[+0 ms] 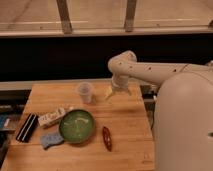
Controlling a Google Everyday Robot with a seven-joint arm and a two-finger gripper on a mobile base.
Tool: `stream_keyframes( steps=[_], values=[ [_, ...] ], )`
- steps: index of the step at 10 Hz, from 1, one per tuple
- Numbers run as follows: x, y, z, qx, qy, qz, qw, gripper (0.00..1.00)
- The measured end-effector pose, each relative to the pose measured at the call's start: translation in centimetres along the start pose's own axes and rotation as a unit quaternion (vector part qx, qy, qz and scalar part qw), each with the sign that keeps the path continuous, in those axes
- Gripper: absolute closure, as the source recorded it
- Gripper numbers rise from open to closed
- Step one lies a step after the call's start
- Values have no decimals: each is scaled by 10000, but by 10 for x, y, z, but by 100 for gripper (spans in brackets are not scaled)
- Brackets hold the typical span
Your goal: Pick up the ceramic cup
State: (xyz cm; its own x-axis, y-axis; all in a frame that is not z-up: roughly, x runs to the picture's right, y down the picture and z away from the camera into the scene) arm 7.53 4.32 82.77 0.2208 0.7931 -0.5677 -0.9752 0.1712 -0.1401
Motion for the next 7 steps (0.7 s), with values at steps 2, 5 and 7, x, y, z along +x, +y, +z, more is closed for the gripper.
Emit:
stream_keyframes(
  steps=[2,5,7],
  values=[
    [0,0,0,0,0,0,10000,20],
    [0,0,0,5,-1,-3,10000,20],
    [-5,1,-5,63,-119,-47,9999,20]
  ],
)
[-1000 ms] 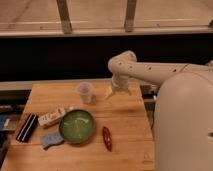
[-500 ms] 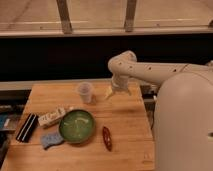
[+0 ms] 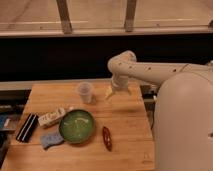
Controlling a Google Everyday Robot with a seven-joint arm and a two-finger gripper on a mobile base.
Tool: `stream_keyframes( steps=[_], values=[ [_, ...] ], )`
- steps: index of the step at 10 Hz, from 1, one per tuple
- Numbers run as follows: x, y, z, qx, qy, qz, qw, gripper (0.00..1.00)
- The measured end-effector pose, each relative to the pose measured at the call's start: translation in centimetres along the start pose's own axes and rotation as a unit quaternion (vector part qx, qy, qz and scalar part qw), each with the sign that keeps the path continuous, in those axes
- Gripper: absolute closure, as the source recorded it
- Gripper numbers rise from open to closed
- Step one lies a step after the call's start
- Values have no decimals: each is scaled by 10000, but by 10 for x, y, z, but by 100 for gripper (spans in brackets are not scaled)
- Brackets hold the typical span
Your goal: Pick up the ceramic cup
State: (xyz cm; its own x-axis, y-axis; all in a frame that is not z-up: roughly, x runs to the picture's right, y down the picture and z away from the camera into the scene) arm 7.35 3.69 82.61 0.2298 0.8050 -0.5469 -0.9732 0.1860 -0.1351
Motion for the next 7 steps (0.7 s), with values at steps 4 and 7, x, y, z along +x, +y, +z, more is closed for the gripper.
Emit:
stream_keyframes(
  steps=[4,7],
  values=[
    [-46,37,-28,-138,-418,-246,9987,20],
    [-68,63,-25,-333,-553,-506,9966,20]
  ],
)
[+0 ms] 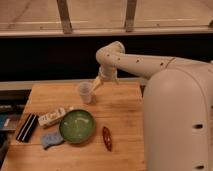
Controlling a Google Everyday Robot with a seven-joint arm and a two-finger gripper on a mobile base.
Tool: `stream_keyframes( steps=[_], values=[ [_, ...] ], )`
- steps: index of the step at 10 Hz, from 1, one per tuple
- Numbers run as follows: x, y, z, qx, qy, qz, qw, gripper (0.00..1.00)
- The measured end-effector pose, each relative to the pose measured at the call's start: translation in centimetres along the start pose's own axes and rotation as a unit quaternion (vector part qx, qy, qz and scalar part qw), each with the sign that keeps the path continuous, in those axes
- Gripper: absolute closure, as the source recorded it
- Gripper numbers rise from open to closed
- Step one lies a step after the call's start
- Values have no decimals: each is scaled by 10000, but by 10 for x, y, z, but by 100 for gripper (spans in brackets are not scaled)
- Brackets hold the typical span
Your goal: Pick up the ceramic cup
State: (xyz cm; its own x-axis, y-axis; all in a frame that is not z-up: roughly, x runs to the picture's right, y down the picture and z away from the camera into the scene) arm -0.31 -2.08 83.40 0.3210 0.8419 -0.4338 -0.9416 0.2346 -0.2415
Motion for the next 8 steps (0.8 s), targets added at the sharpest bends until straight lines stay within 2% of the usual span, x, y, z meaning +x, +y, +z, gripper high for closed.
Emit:
stream_keyframes(
  steps=[2,6,8],
  values=[
    [-12,12,3,-133,-63,-157,9998,20],
    [-31,43,21,-383,-22,-526,9979,20],
    [-31,43,22,-400,-18,-535,9978,20]
  ],
)
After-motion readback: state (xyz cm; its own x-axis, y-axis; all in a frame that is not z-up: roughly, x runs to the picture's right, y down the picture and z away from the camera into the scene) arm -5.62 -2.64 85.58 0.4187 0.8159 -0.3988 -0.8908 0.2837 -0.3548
